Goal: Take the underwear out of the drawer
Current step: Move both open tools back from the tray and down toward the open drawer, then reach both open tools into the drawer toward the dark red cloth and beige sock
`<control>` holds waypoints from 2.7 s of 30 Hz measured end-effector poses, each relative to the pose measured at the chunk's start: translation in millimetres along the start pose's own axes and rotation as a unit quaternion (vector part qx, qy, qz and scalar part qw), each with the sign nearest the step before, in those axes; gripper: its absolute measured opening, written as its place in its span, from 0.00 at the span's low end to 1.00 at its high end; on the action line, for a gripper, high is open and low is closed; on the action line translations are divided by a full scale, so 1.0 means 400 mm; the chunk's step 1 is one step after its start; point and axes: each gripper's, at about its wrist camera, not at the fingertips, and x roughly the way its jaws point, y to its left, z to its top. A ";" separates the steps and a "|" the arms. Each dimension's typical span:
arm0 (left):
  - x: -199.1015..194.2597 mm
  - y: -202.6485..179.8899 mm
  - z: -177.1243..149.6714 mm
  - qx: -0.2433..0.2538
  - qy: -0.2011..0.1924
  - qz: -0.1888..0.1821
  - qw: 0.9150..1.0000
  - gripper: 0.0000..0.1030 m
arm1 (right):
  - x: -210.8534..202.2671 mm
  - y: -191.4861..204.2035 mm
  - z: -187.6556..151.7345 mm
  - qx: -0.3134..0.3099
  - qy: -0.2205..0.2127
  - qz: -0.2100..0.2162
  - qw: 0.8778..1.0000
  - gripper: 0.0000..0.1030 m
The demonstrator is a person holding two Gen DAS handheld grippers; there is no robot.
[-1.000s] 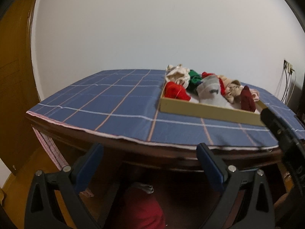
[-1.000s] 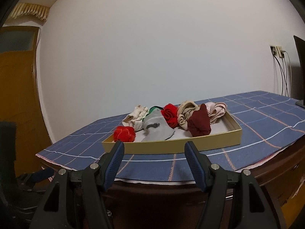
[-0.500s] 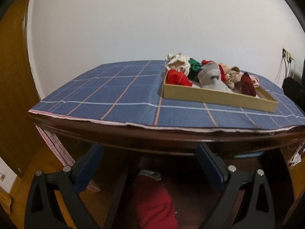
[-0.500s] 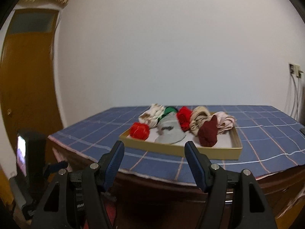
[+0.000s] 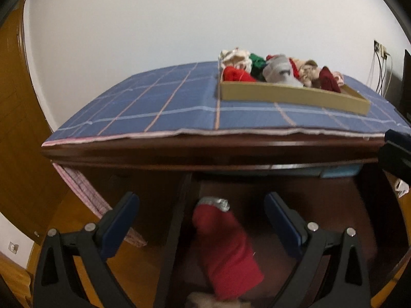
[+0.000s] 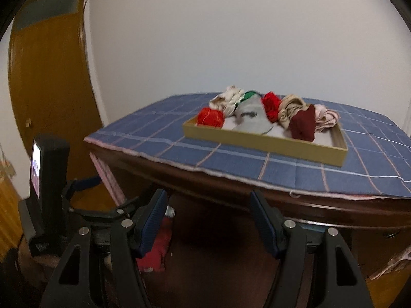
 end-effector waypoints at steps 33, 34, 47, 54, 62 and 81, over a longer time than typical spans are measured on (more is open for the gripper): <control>-0.039 0.272 -0.126 -0.009 0.076 0.003 0.997 0.97 | 0.445 0.299 -0.180 -0.017 0.440 0.275 0.855 0.38; -0.039 0.275 -0.126 -0.011 0.076 0.003 0.997 0.97 | 0.451 0.307 -0.186 -0.022 0.443 0.274 0.853 0.38; -0.023 0.232 -0.114 -0.014 0.084 -0.032 0.996 0.97 | 0.434 0.199 -0.196 0.056 0.426 0.252 0.867 0.14; -0.009 0.122 -0.063 0.016 0.098 -0.085 0.991 0.97 | 0.329 0.007 -0.130 0.122 0.355 0.192 0.907 0.14; 0.041 -0.013 -0.004 0.026 0.136 -0.092 0.986 0.97 | 0.270 -0.091 -0.113 0.144 0.326 0.154 0.921 0.14; 0.042 0.038 0.006 -0.020 0.150 -0.089 0.984 0.97 | 0.386 -0.051 -0.110 0.044 0.343 0.085 0.934 0.24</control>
